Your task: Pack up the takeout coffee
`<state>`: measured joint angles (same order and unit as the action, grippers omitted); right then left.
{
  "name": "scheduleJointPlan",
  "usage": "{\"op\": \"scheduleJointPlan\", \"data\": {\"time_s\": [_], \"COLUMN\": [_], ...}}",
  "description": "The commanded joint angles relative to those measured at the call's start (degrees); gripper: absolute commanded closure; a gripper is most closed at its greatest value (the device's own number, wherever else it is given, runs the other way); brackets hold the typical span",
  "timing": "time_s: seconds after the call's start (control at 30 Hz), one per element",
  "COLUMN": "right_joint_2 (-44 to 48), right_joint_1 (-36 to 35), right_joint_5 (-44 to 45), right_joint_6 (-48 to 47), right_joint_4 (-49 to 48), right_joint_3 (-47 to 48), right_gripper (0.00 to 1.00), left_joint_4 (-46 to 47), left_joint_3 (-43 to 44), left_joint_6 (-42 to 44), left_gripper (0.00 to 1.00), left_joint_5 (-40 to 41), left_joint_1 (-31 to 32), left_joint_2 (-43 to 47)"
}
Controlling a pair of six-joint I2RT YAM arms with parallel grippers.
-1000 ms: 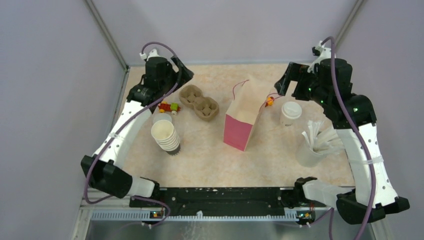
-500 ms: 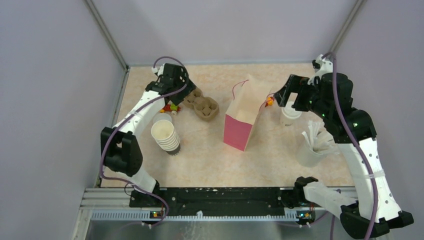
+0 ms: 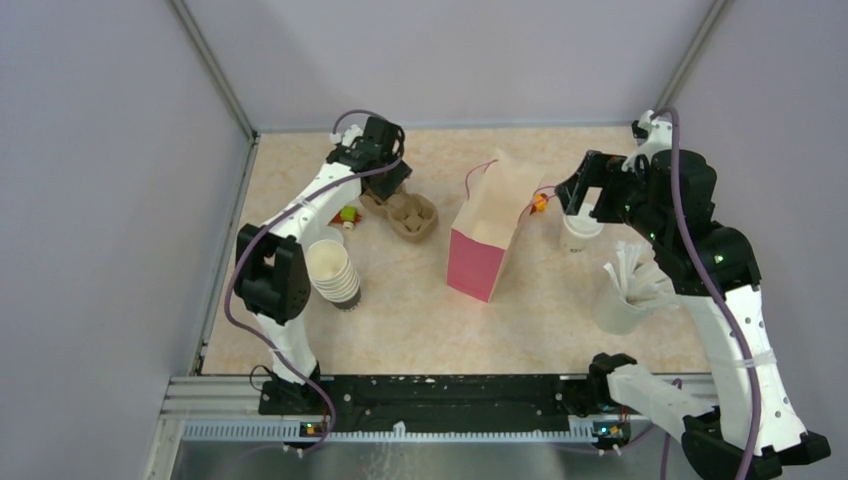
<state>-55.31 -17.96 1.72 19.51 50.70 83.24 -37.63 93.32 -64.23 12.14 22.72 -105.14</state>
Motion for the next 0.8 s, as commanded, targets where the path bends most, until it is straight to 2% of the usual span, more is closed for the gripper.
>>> {"op": "scheduleJointPlan", "data": {"time_s": [0.0, 0.77], "right_joint_2": [2.4, 3.1], "right_joint_1": [-0.1, -0.1], "right_joint_5": [2.4, 3.5], "right_joint_6": [-2.1, -3.7], "right_joint_4": [-1.2, -0.6], "right_joint_3": [1.9, 2.8], "right_gripper": [0.1, 0.11], "left_joint_4": [-4.0, -16.5], "left_joint_3": [2.8, 15.6], "left_joint_6": [-3.5, -4.0], "left_gripper": [0.46, 0.46], "left_joint_5": [2.4, 6.6], "left_joint_1": [0.7, 1.3], "left_joint_2": [-2.1, -12.3]}}
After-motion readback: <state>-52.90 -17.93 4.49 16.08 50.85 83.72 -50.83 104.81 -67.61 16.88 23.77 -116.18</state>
